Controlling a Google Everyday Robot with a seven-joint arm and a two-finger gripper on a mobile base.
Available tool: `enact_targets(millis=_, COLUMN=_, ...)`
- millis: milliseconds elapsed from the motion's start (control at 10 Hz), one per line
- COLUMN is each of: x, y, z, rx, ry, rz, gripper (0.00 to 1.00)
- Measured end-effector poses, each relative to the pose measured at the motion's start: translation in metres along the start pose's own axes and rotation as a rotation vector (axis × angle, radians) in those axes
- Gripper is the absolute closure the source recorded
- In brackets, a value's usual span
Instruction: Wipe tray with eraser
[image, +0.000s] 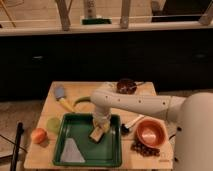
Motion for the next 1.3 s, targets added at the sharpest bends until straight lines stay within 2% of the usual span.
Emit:
enact_targets(millis=100, x=-0.011, y=-0.011, z=0.004, rx=-0.003, ry=-0.011, rz=-0.039, gripper=1.00)
enact_targets(millis=300, x=-0.032, y=-0.013, z=0.014, rx=-0.017, ry=-0.039, rz=-0.095, gripper=1.00)
enact_targets(millis=600, x=-0.051, y=0.012, z=0.021, rx=-0.022, ry=-0.067, rz=-0.107, gripper=1.00)
enact_targets(millis=800, x=-0.043, y=0.033, z=0.018, rx=-0.015, ry=-0.064, rz=-0.066, gripper=1.00)
enact_targets(millis=1100, x=-0.013, y=0.069, z=0.006, rx=0.007, ry=-0.034, rz=0.041, gripper=1.00)
enact_targets(millis=1300, x=0.012, y=0.066, z=-0.003, rx=0.020, ry=-0.012, rz=0.076, gripper=1.00)
